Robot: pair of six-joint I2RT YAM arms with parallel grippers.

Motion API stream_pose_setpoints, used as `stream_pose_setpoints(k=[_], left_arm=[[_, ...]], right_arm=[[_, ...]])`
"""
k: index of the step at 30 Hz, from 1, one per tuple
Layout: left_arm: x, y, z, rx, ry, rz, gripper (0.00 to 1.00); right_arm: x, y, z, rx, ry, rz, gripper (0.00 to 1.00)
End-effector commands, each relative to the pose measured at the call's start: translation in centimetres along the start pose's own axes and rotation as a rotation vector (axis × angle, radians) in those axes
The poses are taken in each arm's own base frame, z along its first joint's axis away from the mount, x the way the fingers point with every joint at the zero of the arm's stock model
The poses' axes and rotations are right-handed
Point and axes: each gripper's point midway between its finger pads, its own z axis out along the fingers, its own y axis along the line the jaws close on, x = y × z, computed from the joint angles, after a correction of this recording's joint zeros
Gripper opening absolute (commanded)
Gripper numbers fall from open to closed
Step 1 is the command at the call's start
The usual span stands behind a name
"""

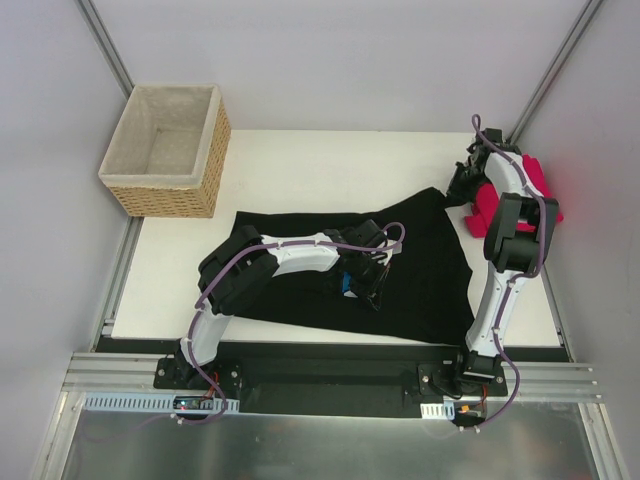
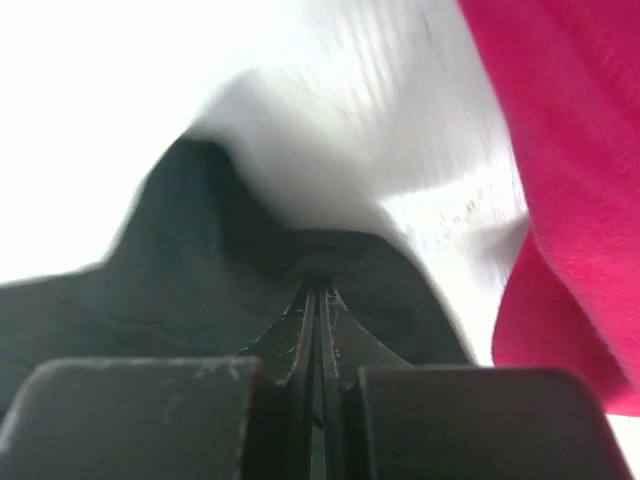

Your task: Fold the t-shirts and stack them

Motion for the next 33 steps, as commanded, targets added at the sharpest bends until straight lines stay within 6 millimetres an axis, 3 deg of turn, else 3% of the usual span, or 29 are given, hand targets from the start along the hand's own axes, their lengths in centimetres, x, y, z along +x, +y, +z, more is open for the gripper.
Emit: stream_pose_setpoints(k=[1,9,15,22,29,33], left_arm=[[1.8,3.0,0.9,-0.090,0.062,-0.005,0.00],[1.8,3.2,1.0,-0.088,0.067,-0.012,0.00],[1.9,3.3,1.2,-0.086,0.072,-0.018,0.00],[1.8,3.4,1.3,-0.079,0.076,-0.024,0.00],[1.9,3.6,1.5,-0.073,0.086,-0.034,0.00],[1.9,3.7,1.6,-0.069,0.090,-0.039,0.00]], right_arm=[[-2.8,2.7,-1.5,-0.083,-0.078,0.021,0.01],[-6.5,6.1,-0.1,-0.252,-0.147,0.054,0.01],[-8.2,8.4,0.4,-0.391,-0.182,0.092,0.01],[-13.3,12.3,-1.3,-0.629,-0.346,0.154,0.01],[-16.9,14.1,-2.1,-0.762,-0.445,0.212,0.01],[-17.6,14.1,0.1,-0.809,-0.417,0.294,0.12]])
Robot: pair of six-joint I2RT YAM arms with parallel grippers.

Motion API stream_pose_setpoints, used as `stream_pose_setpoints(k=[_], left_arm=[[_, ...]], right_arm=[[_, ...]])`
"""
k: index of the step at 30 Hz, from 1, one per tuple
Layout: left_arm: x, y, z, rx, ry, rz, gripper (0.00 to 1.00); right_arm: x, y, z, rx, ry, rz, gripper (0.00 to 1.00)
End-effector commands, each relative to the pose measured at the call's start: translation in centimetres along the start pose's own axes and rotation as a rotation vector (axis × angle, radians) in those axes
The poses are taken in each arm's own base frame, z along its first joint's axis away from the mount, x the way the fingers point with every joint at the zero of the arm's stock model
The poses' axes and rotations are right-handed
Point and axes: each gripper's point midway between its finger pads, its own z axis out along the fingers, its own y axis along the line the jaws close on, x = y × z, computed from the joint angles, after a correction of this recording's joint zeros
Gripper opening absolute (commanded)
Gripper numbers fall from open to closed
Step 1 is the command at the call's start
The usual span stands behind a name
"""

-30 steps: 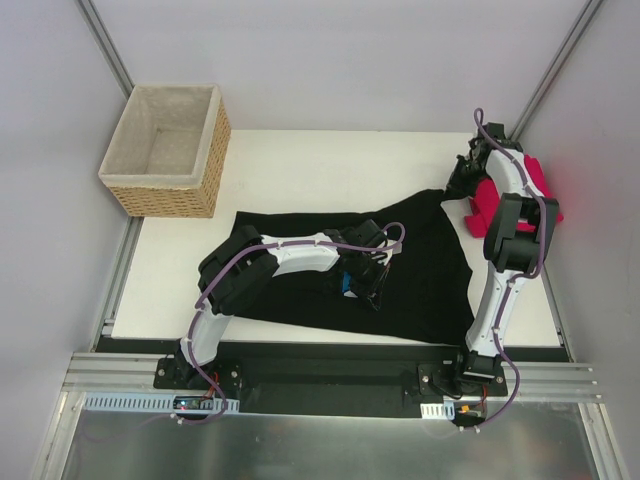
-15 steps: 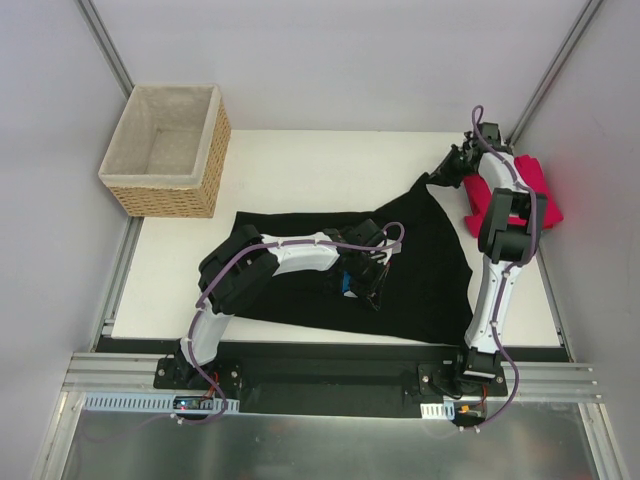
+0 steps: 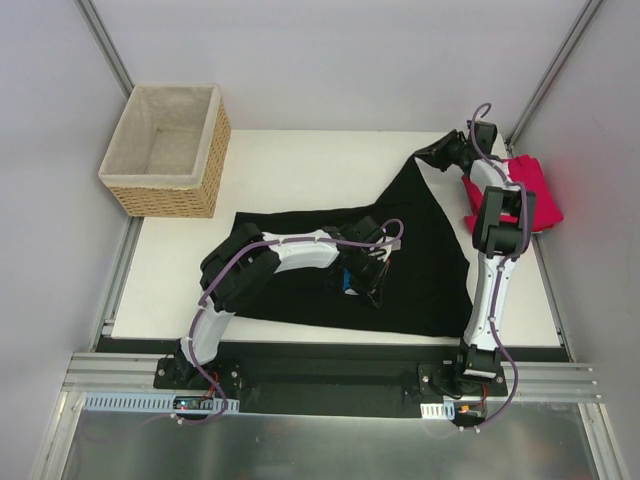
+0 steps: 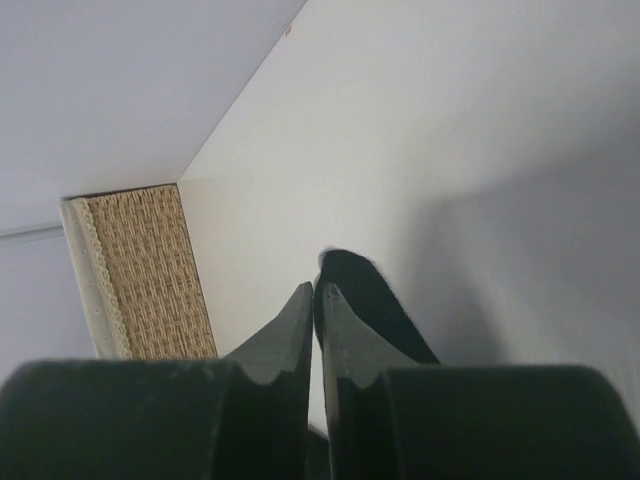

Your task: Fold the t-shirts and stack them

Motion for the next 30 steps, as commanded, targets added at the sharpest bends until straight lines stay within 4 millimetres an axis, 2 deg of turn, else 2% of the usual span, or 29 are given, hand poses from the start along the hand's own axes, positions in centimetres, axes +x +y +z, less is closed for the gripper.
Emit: stream_pose_setpoints(k=[1,5,8,9,10,12,13,15,16,17,19,20,22,23,24,25,26,27,28,29,30], left_arm=[[2.5,3.4,1.4,-0.096,0.086,-0.022,0.00],[2.5,3.6,1.4,-0.095,0.088,-0.033,0.00],[2.6,3.7,1.5,-0.094,0.093,-0.038,0.00],[2.5,3.7,1.5,-0.092,0.092,-0.037,0.00],[2.6,3.7,1.6,-0.092,0.095,-0.038,0.00],[2.5,3.7,1.6,-0.092,0.095,-0.040,0.00],[2.5,3.7,1.6,-0.090,0.095,-0.040,0.00],[2.4,3.6,1.5,-0.090,0.090,-0.039,0.00],[2.3,3.8,1.4,-0.100,0.086,-0.037,0.00],[2.2,3.7,1.2,-0.102,0.076,-0.030,0.00],[1.5,3.5,0.4,-0.115,0.045,-0.011,0.00],[1.3,3.5,0.0,-0.118,0.034,-0.009,0.00],[-0.3,3.2,-2.0,-0.122,-0.030,-0.006,0.00],[-1.1,3.1,-2.8,-0.123,-0.058,-0.004,0.00],[-1.9,3.0,-3.7,-0.128,-0.089,-0.003,0.00],[-3.6,2.9,-5.9,-0.126,-0.154,-0.004,0.01],[-4.7,3.0,-7.2,-0.136,-0.195,-0.005,0.03],[-5.5,3.0,-8.4,-0.143,-0.230,-0.008,0.06],[-6.8,3.6,-11.1,-0.164,-0.294,-0.025,0.09],[-7.2,4.4,-12.4,-0.202,-0.330,-0.035,0.16],[-7.7,5.1,-13.8,-0.223,-0.363,-0.046,0.18]], right_arm=[[-3.3,3.0,1.0,-0.153,-0.097,0.022,0.22],[-3.2,3.1,0.6,-0.156,-0.117,-0.005,0.33],[-3.5,3.6,-1.2,-0.106,-0.162,-0.089,0.38],[-3.0,2.6,-1.7,-0.058,-0.159,-0.091,0.38],[-3.5,4.3,-3.4,-0.060,-0.183,-0.153,0.38],[-2.7,4.5,-5.0,-0.026,-0.168,-0.179,0.39],[-2.3,5.6,-6.9,-0.016,-0.174,-0.227,0.39],[-0.7,5.7,-8.9,0.038,-0.132,-0.239,0.40],[0.2,5.2,-9.7,0.075,-0.111,-0.246,0.40],[1.6,5.1,-11.8,0.145,-0.077,-0.252,0.40],[3.8,4.3,-13.5,0.196,-0.002,-0.254,0.40],[5.9,4.4,-15.4,0.224,0.054,-0.266,0.40],[8.6,4.3,-17.2,0.241,0.111,-0.280,0.39],[11.3,3.2,-19.0,0.277,0.163,-0.281,0.39],[12.7,2.9,-19.9,0.298,0.184,-0.290,0.38],[14.2,2.0,-20.7,0.328,0.214,-0.286,0.38],[16.7,-0.2,-21.9,0.396,0.282,-0.243,0.37],[18.0,-0.6,-23.2,0.419,0.299,-0.259,0.35],[19.2,-1.5,-23.9,0.451,0.326,-0.253,0.34],[20.3,-2.7,-25.0,0.510,0.351,-0.246,0.34],[22.0,-4.1,-26.1,0.549,0.381,-0.243,0.33]])
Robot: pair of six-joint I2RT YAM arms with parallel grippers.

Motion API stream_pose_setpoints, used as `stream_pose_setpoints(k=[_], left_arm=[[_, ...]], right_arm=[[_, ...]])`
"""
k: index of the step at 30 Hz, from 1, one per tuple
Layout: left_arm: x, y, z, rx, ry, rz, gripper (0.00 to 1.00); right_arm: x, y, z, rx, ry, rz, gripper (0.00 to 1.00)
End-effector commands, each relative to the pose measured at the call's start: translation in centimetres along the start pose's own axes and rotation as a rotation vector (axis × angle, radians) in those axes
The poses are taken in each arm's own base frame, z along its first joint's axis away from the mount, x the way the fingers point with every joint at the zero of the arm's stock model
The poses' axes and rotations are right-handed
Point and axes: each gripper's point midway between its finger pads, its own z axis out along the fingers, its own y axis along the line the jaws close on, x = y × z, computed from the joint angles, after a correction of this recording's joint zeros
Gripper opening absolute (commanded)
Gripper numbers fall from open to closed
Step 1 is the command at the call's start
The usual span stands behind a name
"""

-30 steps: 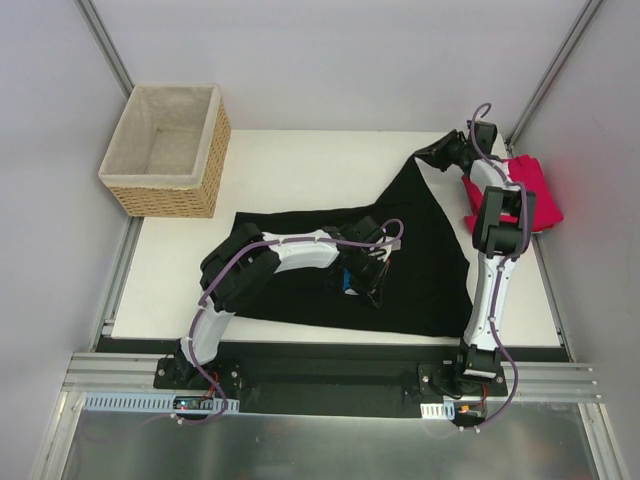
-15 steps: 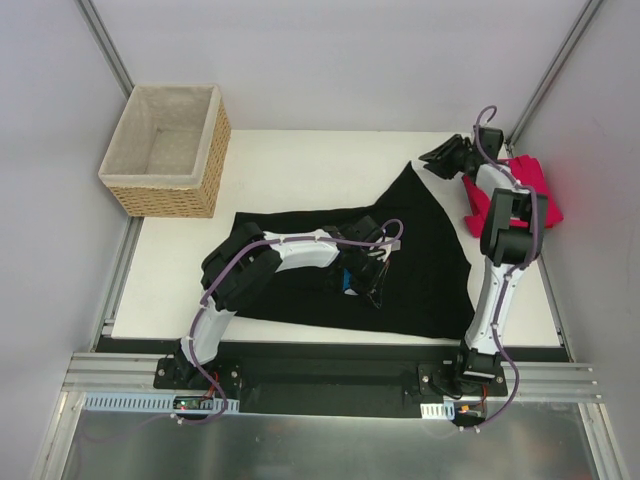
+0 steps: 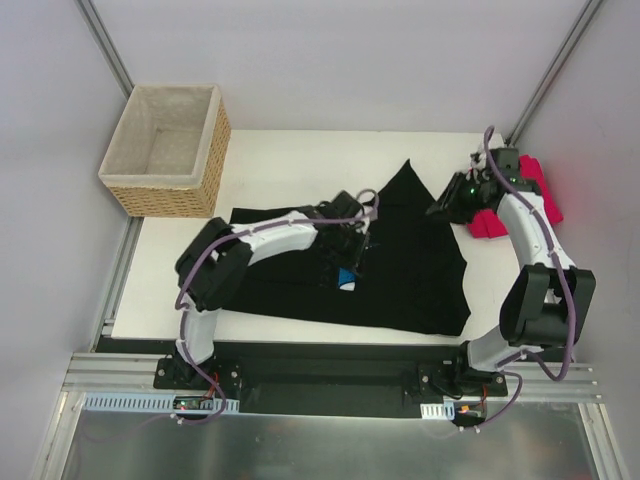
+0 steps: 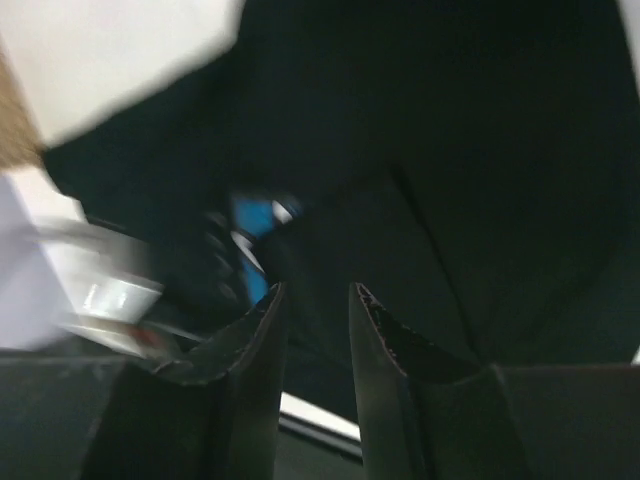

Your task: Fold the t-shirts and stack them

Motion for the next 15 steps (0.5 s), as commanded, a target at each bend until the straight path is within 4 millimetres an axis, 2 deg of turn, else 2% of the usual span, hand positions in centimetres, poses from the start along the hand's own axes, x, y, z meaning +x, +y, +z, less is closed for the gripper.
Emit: stream_pose_setpoints(k=[1,2,3,4,5,6,7,9,10,13,14,15], left_arm=[[-5.8,2.8,-9.6,-0.133,-0.279,-0.007,0.20],[-5.5,5.0,-10.4,-0.171,-0.288,-0.047,0.23],[-5.3,6.0,-11.0,-0.191,-0.300,-0.059,0.24],[-5.0,6.5,-11.8,-0.199,-0.310,-0.056,0.24],[-3.7,8.3,-11.6,-0.228,-0.287,-0.086,0.25],[-3.0,9.1,-11.7,-0.249,-0.281,-0.096,0.25],[-1.4,10.1,-11.7,-0.273,-0.264,-0.114,0.26],[0.1,11.5,-12.0,-0.318,-0.260,-0.152,0.26],[1.6,12.6,-12.2,-0.364,-0.261,-0.196,0.26],[3.7,15.0,-13.3,-0.451,-0.295,-0.307,0.26],[4.1,15.5,-13.6,-0.469,-0.305,-0.329,0.26],[4.4,15.9,-14.0,-0.480,-0.318,-0.351,0.26]], right_arm=[[10.3,-5.7,-1.7,0.231,0.260,0.017,0.33],[11.2,-6.6,-1.9,0.264,0.270,0.023,0.32],[12.7,-7.4,-1.8,0.281,0.295,0.037,0.32],[13.0,-7.4,-1.9,0.271,0.273,0.037,0.32],[13.6,-7.4,-1.8,0.261,0.282,0.050,0.32],[14.7,-7.8,-1.6,0.263,0.307,0.061,0.31],[15.1,-7.9,-1.6,0.266,0.317,0.066,0.31],[16.3,-8.1,-1.5,0.293,0.344,0.038,0.29],[16.9,-8.5,-1.7,0.312,0.356,0.035,0.29],[18.4,-8.8,-2.4,0.403,0.409,-0.083,0.27],[18.4,-9.5,-2.7,0.461,0.412,-0.120,0.26],[18.9,-9.3,-2.9,0.474,0.428,-0.150,0.25]])
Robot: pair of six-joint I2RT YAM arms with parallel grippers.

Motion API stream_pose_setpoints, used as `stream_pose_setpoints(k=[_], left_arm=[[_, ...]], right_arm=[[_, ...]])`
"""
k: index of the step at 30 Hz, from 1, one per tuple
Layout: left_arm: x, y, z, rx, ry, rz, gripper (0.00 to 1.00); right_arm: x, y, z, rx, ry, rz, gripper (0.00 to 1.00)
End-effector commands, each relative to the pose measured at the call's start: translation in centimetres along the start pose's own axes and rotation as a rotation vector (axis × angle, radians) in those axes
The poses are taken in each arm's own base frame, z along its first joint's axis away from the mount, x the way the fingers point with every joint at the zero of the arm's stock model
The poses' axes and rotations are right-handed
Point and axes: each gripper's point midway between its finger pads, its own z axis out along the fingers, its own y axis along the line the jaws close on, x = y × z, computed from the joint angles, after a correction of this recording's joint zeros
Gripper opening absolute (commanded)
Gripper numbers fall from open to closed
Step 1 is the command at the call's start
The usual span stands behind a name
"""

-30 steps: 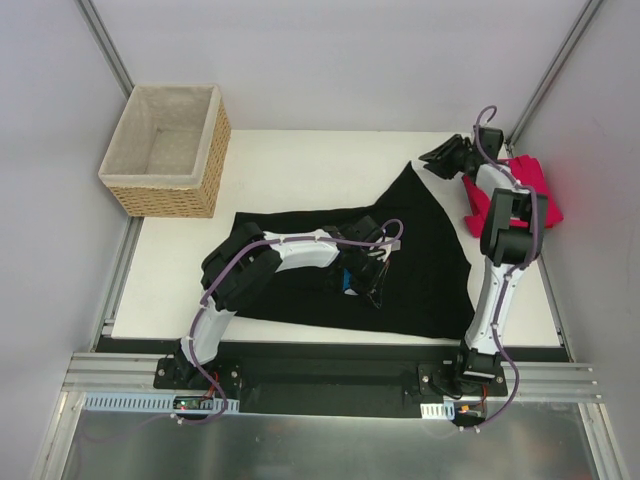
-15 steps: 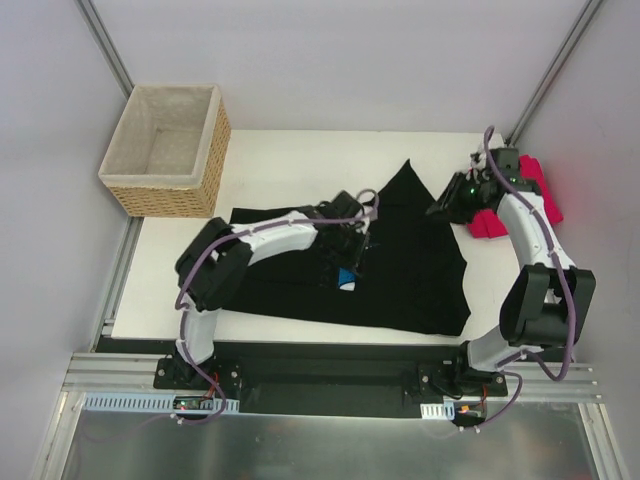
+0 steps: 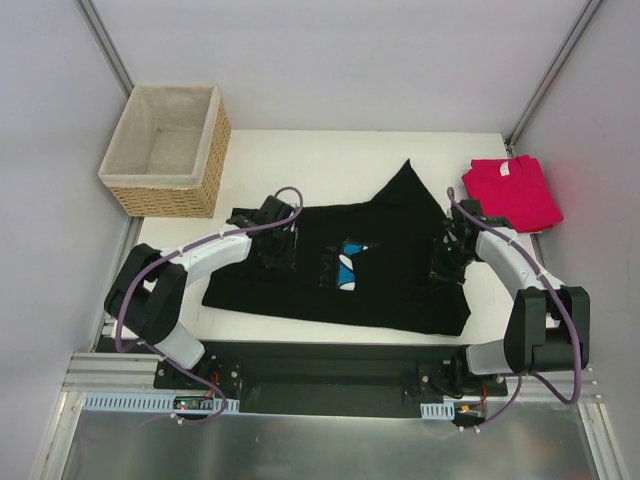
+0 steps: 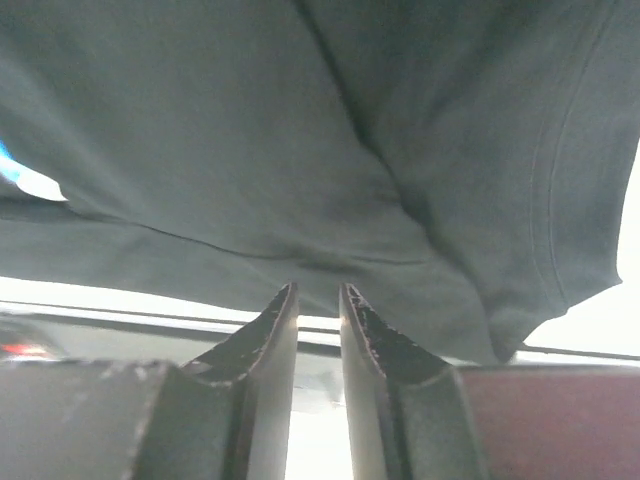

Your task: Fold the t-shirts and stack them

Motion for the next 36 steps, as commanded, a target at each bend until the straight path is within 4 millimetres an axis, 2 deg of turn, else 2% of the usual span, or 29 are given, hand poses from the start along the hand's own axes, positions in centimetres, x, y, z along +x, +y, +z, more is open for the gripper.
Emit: stream_pose_setpoints(k=[1,4,5,6,9,12,19,24,27,36], left_arm=[[0.1,3.4,-2.4,-0.114,-0.092,-0.125,0.26],[-1.0,4.0,-3.9,-0.126,-0.159,-0.136,0.27],[-1.4,4.1,-4.4,-0.126,-0.174,-0.140,0.27],[-1.6,4.2,-4.8,-0.125,-0.184,-0.142,0.27],[-2.8,4.2,-6.5,-0.123,-0.223,-0.143,0.27],[-3.5,4.3,-7.9,-0.130,-0.260,-0.146,0.27],[-4.9,4.3,-10.9,-0.119,-0.360,-0.175,0.28],[-5.8,4.5,-12.4,-0.121,-0.398,-0.187,0.28],[-6.4,4.5,-13.3,-0.115,-0.416,-0.194,0.28],[-7.5,4.1,-15.2,-0.098,-0.441,-0.227,0.29]], right_arm=[[1.9,-1.6,-0.8,0.175,0.029,-0.107,0.24],[2.2,-2.3,-0.5,0.246,0.064,-0.123,0.15],[1.8,-2.9,-0.6,0.300,0.060,-0.137,0.13],[2.0,-3.1,-0.2,0.331,0.092,-0.170,0.07],[2.0,-3.9,-0.1,0.451,0.146,-0.256,0.01],[1.9,-4.0,0.1,0.508,0.172,-0.304,0.01],[1.6,-4.2,2.4,0.530,0.211,-0.321,0.01],[1.5,-4.9,3.3,0.566,0.246,-0.317,0.01],[1.3,-5.1,3.3,0.578,0.253,-0.311,0.01],[-0.5,-8.1,2.1,0.674,0.303,-0.264,0.01]])
